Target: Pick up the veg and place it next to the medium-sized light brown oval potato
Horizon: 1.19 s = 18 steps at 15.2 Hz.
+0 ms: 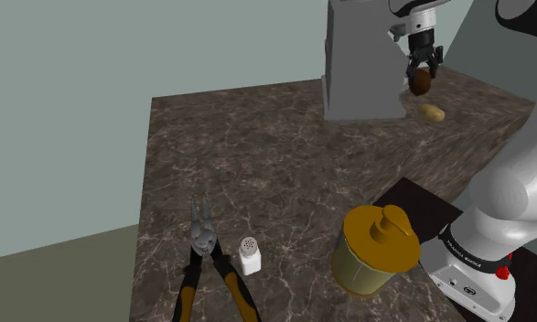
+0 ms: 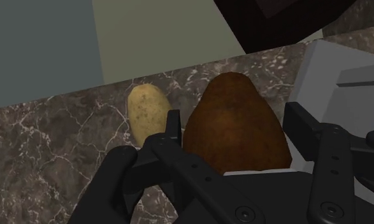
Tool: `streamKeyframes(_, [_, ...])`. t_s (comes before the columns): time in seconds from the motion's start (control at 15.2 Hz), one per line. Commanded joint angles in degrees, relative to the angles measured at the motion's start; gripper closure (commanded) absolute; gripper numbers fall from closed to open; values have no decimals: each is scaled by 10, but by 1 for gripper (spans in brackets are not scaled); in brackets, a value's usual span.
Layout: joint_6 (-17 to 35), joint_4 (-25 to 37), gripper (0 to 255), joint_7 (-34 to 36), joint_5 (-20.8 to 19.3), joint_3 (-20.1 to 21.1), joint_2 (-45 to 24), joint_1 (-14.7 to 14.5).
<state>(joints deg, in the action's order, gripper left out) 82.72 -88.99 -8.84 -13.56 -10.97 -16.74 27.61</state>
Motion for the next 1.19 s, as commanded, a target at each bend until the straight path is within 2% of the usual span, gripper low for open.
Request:
streamKeyframes(0.0, [11,-14,255,4,3,10,-64,-7])
streamKeyframes(0.73, [81,-57,255,20,6,15,-93,-1])
streamKeyframes(1.12, [85,-59,255,22,4,20,-95,3])
